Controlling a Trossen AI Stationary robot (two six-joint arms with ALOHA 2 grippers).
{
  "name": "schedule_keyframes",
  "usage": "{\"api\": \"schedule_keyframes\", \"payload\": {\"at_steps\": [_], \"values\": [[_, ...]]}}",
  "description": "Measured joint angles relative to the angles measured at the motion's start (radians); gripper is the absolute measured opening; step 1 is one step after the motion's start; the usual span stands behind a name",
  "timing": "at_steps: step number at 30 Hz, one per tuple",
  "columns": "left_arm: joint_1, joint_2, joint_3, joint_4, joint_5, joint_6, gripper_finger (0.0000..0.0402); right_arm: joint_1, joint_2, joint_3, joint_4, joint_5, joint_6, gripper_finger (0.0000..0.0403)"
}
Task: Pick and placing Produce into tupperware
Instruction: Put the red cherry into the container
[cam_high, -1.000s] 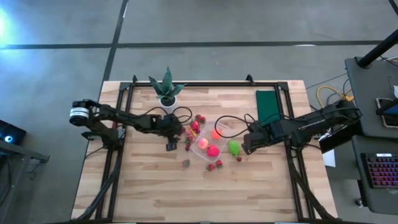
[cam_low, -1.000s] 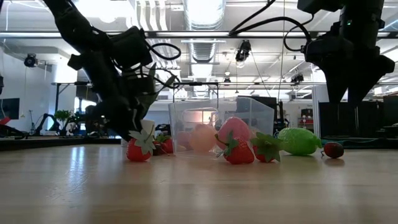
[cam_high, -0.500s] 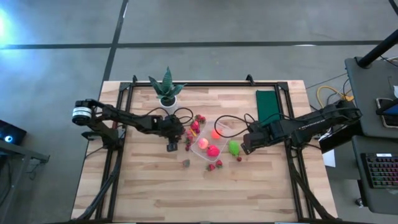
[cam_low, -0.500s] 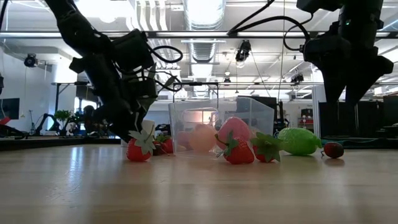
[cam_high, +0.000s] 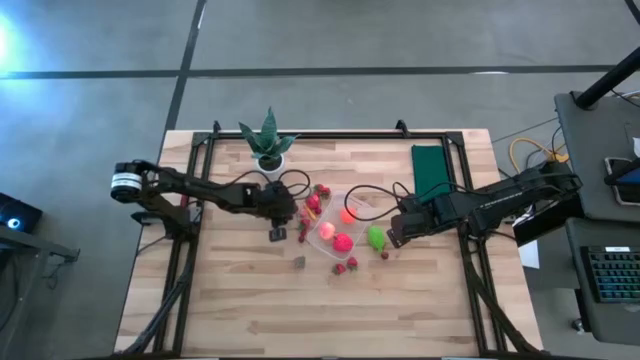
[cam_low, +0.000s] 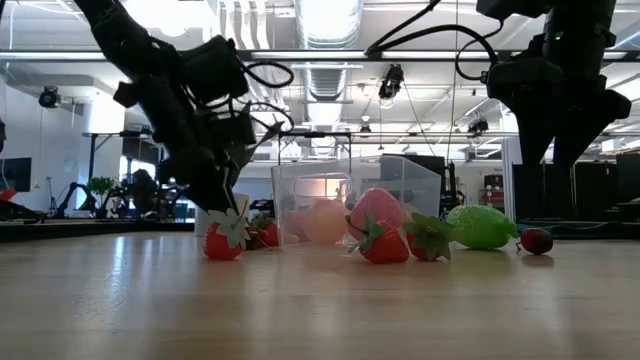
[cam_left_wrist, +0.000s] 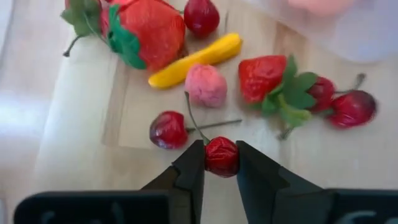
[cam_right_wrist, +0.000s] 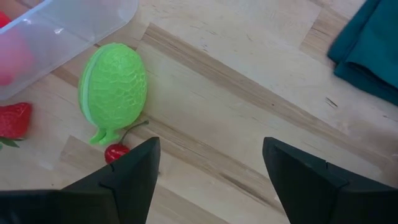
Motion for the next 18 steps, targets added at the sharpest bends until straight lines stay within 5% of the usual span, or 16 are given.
{"api": "schedule_keyframes", "payload": {"at_steps": [8,13,18], "values": [[-0.001,-0.204,0.027,-0.008,0.038,0.001,0.0059,0.0,0.0,0.0,0.006,0.0,-0.001,0.0275],[-0.001,-0.254,0.067,0.112,0.18,-0.029,0.006,0.0,0.0,0.0,0.016,-0.003,-0.022,0.0274],[0.001,-0.129,0.155,0.121,0.416,-0.068,0.0061,0.0,0.0,0.0,0.015,-0.026,-0.018,0.0276]]}}
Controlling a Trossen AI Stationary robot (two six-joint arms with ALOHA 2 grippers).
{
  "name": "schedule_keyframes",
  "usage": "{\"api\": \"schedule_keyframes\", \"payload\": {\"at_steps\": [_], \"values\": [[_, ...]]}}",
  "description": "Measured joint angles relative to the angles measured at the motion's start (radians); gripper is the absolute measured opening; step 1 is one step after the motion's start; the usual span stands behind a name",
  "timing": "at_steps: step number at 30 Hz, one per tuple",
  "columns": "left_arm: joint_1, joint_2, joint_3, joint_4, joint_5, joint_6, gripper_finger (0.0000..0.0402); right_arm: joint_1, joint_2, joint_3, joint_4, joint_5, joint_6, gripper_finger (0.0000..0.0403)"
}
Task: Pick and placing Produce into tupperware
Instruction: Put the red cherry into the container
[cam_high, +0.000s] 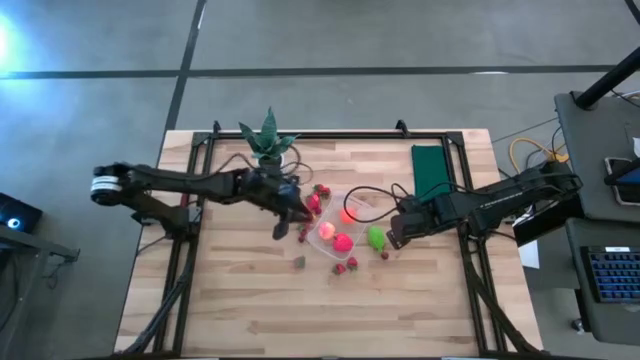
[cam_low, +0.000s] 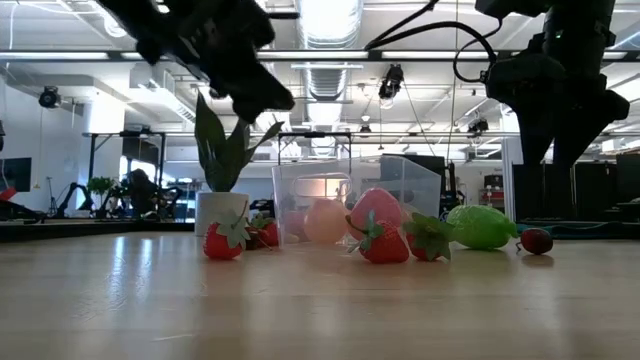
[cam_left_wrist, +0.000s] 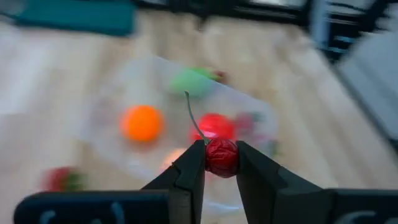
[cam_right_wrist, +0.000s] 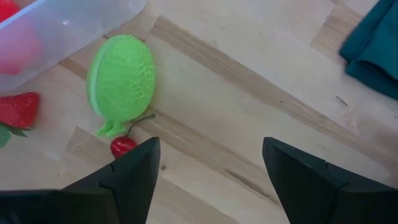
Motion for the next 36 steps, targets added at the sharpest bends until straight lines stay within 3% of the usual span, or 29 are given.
{"api": "schedule_keyframes", "payload": {"at_steps": [5,7,12,18,26,36], "values": [[0.009,0.206,0.1,0.047,0.187,-0.038,0.0061,0.0,-0.031,0.015,0.0,0.057,0.029,0.0274],[0.012,0.258,0.145,0.088,0.218,-0.039,0.0061,0.0,-0.054,0.027,-0.004,0.095,0.019,0.0275],[0.013,0.346,0.252,0.071,0.193,-0.07,0.007,0.0,-0.121,0.042,-0.054,0.123,-0.027,0.0281],[0.013,0.399,0.298,0.078,0.122,-0.203,0.0136,0.0,-0.197,0.028,-0.163,0.139,-0.04,0.0288],[0.013,0.365,0.292,0.032,0.086,-0.336,0.0221,0.0,-0.282,-0.019,-0.152,0.112,-0.131,0.0286],[-0.023,0.147,0.245,-0.279,0.047,-0.375,0.021,0.012,-0.193,-0.084,0.097,-0.022,-0.244,0.0277]]}}
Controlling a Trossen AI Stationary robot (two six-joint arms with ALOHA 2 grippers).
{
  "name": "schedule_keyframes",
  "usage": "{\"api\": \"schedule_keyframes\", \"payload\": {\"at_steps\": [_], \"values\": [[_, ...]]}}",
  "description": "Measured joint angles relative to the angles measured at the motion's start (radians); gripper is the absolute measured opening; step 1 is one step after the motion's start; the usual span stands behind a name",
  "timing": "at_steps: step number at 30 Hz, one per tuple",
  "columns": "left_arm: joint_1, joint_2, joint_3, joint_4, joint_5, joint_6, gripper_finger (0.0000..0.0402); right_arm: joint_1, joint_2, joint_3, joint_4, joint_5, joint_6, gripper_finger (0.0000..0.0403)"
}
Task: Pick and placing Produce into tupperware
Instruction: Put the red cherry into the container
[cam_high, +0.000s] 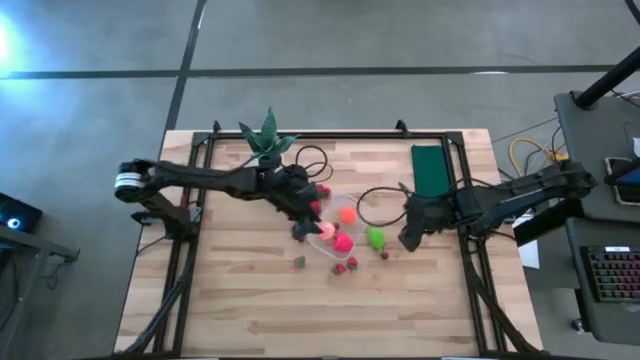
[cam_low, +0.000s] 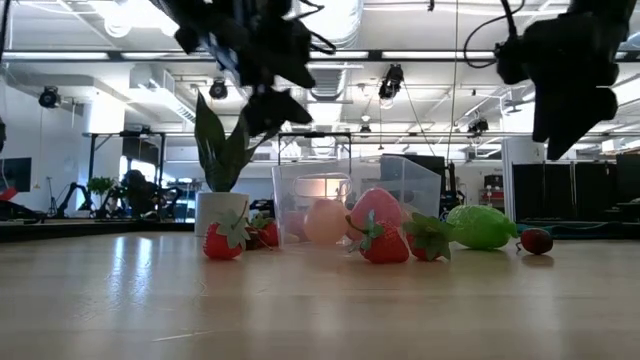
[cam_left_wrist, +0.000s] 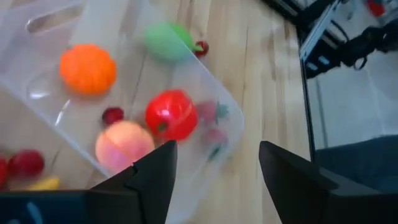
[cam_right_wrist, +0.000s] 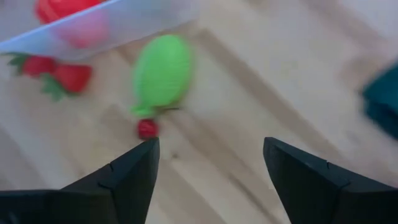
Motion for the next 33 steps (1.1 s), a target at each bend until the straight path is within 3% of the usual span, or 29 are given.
{"api": "schedule_keyframes", "payload": {"at_steps": [9,17,26,33], "values": [[-0.132,-0.275,-0.187,-0.083,-0.208,-0.036,0.02,0.131,0.184,0.002,0.115,-0.06,0.108,0.0276],[-0.209,-0.47,-0.383,-0.089,-0.424,-0.116,0.02,0.25,0.29,0.017,0.165,0.064,0.213,0.0278],[-0.216,-0.57,-0.461,-0.09,-0.429,-0.132,0.02,0.253,0.43,0.037,0.173,0.056,0.006,0.0292],[-0.216,-0.574,-0.48,-0.087,-0.429,-0.129,0.02,0.253,0.494,0.071,0.173,0.114,-0.021,0.0278]]}}
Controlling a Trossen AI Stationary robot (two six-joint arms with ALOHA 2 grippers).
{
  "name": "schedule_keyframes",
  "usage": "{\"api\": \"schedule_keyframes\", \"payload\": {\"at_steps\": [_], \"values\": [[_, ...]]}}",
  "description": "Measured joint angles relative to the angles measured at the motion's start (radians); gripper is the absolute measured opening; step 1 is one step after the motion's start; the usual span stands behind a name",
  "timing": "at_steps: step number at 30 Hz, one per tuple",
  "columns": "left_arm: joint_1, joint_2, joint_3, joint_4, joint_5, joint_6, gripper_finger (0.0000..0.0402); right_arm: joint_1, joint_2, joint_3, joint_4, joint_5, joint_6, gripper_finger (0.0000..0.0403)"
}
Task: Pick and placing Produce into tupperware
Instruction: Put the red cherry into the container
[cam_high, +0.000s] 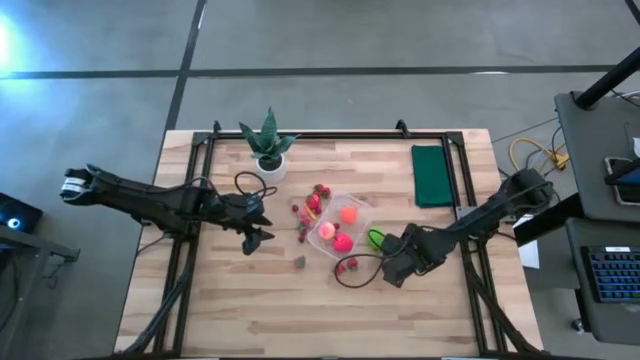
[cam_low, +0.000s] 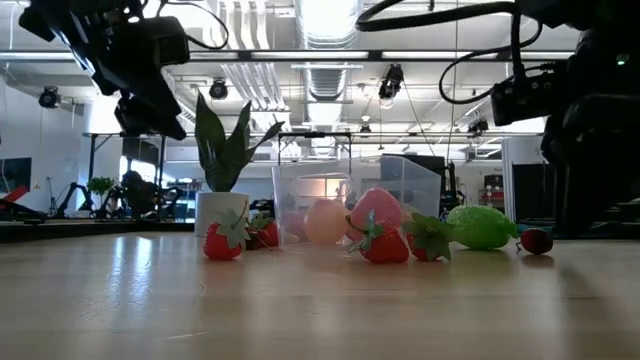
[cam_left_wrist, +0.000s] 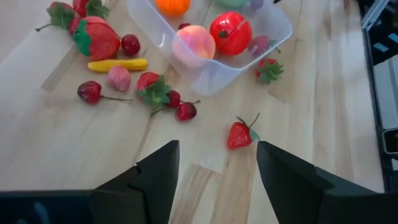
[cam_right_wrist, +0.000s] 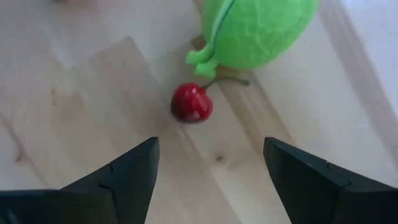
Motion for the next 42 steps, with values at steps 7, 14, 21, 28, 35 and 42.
{"api": "schedule_keyframes", "payload": {"at_steps": [7,14,21,28,35,42], "values": [[0.0,0.012,-0.032,-0.006,0.0,-0.002,0.02,-0.003,0.007,0.002,0.024,0.059,-0.014,0.0269],[0.0,0.039,-0.035,-0.002,0.0,-0.002,0.02,-0.003,0.012,0.002,0.121,0.042,-0.005,0.0269],[0.0,0.076,-0.035,-0.001,0.001,0.003,0.02,-0.005,0.056,0.0,0.125,0.046,0.021,0.0264],[0.0,0.1,-0.035,-0.002,0.004,0.002,0.02,-0.005,0.072,0.0,0.126,0.037,0.128,0.0248],[0.0,0.101,-0.035,-0.001,0.007,-0.003,0.02,-0.01,0.049,0.0,0.126,0.015,0.273,0.0227],[0.001,0.101,-0.035,0.034,0.068,-0.004,0.02,-0.046,0.044,0.0,0.127,-0.037,0.51,0.0238]]}}
